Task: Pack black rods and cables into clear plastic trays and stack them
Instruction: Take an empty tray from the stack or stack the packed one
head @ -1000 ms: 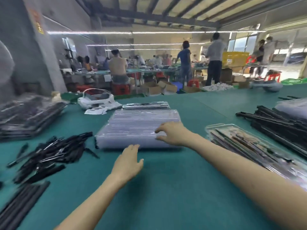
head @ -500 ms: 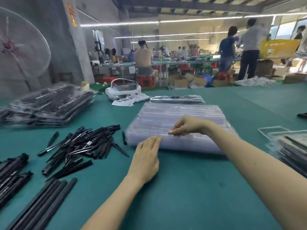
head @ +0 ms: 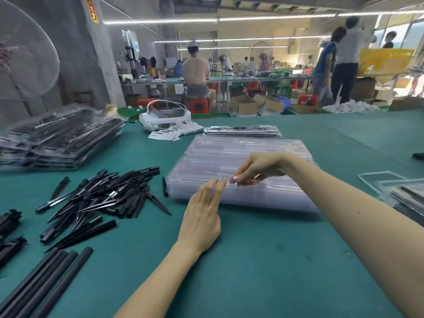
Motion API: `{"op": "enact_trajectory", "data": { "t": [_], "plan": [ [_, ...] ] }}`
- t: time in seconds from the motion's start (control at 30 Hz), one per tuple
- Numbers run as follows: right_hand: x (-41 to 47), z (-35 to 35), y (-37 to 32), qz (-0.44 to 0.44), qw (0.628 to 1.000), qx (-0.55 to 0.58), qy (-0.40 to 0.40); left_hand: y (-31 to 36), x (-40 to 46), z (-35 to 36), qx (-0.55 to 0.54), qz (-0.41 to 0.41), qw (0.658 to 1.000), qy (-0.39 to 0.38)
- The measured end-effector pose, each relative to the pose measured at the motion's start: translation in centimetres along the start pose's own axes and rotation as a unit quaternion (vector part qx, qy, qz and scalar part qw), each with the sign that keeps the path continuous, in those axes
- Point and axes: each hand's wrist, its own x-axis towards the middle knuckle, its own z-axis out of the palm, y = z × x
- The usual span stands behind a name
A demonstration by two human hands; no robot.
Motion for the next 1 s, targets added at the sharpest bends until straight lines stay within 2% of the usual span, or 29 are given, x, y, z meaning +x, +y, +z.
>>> {"op": "enact_trajectory", "data": {
  "t": [0.33,0.4,0.47,0.53,0.63,0.77,0.87,0.97,1.0],
  "plan": [
    [0.1,0.4,0.5,-0.045,0.997,-0.05,0.033,0.1,-0.4,0.4,-0.005,-0.001,1.0,-0.021],
    [-0.1,0.7,0.2,-0.076,0.991,-0.098,0.046,0.0,-0.4,0.5,0.002,-0.001,0.999,-0.033],
    [-0.3,1.4,-0.3,-0.129,0.963,-0.219,0.088,-0.2,-0.4,0.7,0.011,0.003,0.999,-0.04],
    [-0.6,2.2,-0.6,-0.172,0.916,-0.339,0.127,-0.2,-0.4,0.7,0.004,-0.003,0.999,-0.036],
    [-0.8,3.6,-0.5,-0.188,0.837,-0.488,0.161,0.3,-0.3,0.3,-0.011,-0.014,1.0,-0.022],
    [-0.4,4.5,-0.7,-0.162,0.779,-0.564,0.219,0.6,-0.4,-0.3,-0.005,-0.001,1.0,0.013],
    [-0.6,5.0,-0.3,-0.154,0.769,-0.555,0.278,0.7,-0.4,-0.4,0.024,0.0,1.0,0.018],
    [-1.0,2.4,-2.0,-0.142,0.801,-0.385,0.436,0.6,-0.4,0.0,0.053,-0.006,0.998,0.02],
    [-1.1,1.2,-3.1,-0.142,0.803,-0.361,0.454,0.7,-0.5,0.0,0.06,-0.005,0.998,0.025]
  ]
}}
